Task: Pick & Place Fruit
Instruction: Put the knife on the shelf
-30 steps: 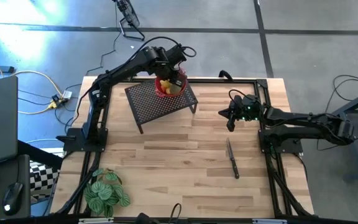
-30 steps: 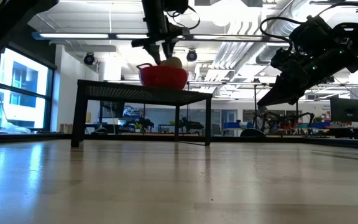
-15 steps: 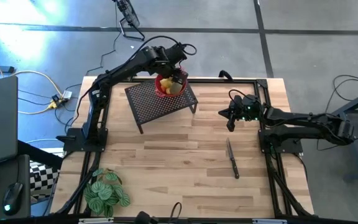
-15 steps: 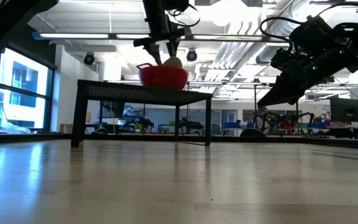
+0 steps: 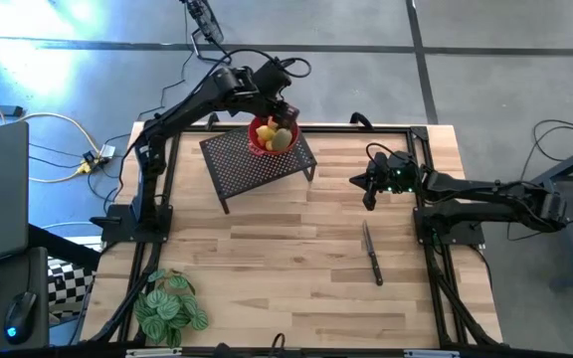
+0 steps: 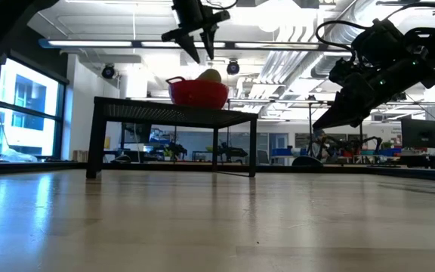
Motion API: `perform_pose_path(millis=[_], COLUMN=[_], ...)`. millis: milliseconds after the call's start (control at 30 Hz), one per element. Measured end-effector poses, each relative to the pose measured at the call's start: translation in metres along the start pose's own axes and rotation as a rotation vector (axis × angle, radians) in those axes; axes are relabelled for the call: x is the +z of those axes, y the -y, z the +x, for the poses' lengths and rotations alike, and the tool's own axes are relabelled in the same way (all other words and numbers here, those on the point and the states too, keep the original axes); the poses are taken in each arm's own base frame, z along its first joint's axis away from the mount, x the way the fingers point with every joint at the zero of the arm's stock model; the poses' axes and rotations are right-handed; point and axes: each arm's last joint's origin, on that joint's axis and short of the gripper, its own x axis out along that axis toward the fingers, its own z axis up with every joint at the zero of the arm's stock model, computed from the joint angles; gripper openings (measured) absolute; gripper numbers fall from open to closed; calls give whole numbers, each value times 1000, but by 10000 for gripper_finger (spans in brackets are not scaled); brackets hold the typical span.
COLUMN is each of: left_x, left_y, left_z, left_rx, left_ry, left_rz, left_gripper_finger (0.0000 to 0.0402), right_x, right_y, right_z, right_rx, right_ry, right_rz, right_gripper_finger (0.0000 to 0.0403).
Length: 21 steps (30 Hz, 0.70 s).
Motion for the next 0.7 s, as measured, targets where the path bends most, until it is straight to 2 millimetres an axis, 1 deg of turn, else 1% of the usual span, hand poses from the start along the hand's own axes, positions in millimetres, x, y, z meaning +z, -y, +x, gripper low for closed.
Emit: perform_pose_path(millis=[100,367,400,467,600,700], left_x=[-2,-5,-6,-6,-6,-4], left_y=[1,8,9,10,10,12], left_z=[-4,-5,-5,-5,-4,-4], left_rx=[-20,-45,-48,-53,-105,-127], left_ry=[-8,-18,-20,-24,-52,-35], left_rz=[15,42,44,44,48,64], left_gripper_finger=[163,25,14,7,21,23], right_x=[0,0,0,0,0,0], right_y=[0,0,0,0,0,0], right_z=[0,0,0,0,0,0], right_rx=[-1,-3,-3,-3,-3,-3], right_ry=[0,0,0,0,0,0], right_rz=[0,0,0,0,0,0], right_gripper_finger=[2,2,2,2,2,3])
